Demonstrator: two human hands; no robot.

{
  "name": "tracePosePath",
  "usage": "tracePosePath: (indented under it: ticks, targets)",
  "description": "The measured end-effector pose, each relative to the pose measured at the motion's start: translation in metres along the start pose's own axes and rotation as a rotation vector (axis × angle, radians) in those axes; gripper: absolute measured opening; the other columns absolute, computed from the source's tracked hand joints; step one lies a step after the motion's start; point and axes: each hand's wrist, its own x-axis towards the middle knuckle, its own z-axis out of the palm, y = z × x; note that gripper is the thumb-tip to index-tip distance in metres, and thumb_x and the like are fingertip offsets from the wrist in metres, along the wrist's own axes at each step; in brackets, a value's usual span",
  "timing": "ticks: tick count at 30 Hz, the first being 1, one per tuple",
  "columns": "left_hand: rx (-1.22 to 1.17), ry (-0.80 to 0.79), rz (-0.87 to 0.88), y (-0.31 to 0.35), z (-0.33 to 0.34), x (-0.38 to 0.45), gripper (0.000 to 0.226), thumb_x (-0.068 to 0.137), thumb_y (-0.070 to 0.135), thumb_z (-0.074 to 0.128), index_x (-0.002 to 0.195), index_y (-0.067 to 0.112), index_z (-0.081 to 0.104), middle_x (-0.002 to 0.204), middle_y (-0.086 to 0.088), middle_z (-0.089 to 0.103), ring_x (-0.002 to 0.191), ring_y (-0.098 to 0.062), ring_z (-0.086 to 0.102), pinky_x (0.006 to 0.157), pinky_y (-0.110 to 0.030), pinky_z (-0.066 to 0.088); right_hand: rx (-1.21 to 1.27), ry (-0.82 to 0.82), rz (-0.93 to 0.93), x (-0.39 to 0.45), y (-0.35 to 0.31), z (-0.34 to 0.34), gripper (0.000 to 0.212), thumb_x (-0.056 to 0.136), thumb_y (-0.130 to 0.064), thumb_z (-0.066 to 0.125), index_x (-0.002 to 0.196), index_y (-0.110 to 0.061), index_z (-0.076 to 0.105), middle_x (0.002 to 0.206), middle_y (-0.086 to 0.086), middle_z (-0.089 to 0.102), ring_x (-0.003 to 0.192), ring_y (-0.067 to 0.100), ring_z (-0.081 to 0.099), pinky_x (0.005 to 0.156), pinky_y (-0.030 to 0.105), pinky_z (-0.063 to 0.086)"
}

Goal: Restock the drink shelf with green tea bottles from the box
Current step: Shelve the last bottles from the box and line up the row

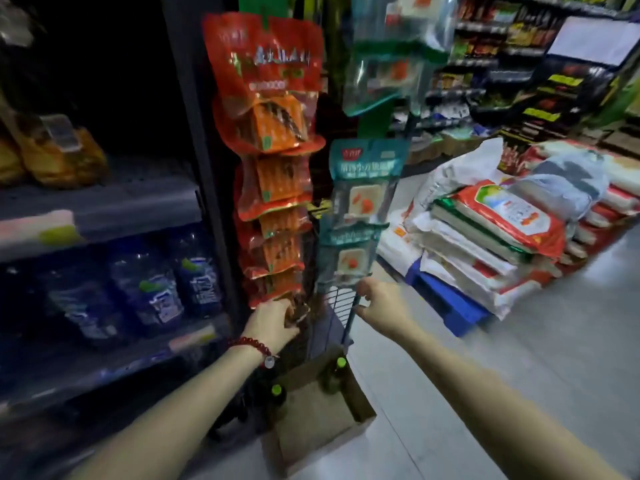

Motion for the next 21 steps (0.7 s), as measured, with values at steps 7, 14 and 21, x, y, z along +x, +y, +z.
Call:
tracePosePath:
  ticks: [7, 14, 21]
  targets:
    - [-0.032, -0.092, -0.102, -0.084, 0.148, 0.015, 0.029, 0.082, 0.028, 0.066, 0.107, 0.014, 0.061, 0.104, -0.006, 0.064, 0.096, -0.020, 0.061, 0.084, -0.031, 0.051, 0.027, -0.112, 0.032, 0.013, 0.078, 0.157, 0.028, 0.079, -0.013, 0.063, 0.107, -0.010, 0.062, 0.108, 0.011, 0.068, 0.103, 0.029, 0.062, 0.080, 0.031, 0.048]
    - [-0.043, -0.134, -0.143, -0.153, 0.263, 0.025, 0.024, 0.083, 0.025, 0.064, 0.103, 0.012, 0.061, 0.104, -0.008, 0.064, 0.096, -0.021, 0.061, 0.083, -0.031, 0.051, 0.025, -0.182, 0.010, 0.010, 0.148, 0.286, 0.020, 0.080, -0.020, 0.069, 0.096, -0.011, 0.062, 0.100, 0.007, 0.065, 0.095, 0.026, 0.061, 0.070, 0.028, 0.044]
    - [-0.002, -0.124, -0.204, -0.199, 0.334, 0.041, 0.040, 0.081, 0.032, 0.067, 0.114, 0.013, 0.058, 0.111, -0.008, 0.062, 0.101, -0.021, 0.059, 0.087, -0.031, 0.050, 0.045, -0.168, 0.059, 0.010, 0.198, 0.359, 0.027, 0.079, -0.021, 0.069, 0.104, -0.014, 0.063, 0.103, 0.007, 0.068, 0.098, 0.027, 0.061, 0.070, 0.024, 0.040]
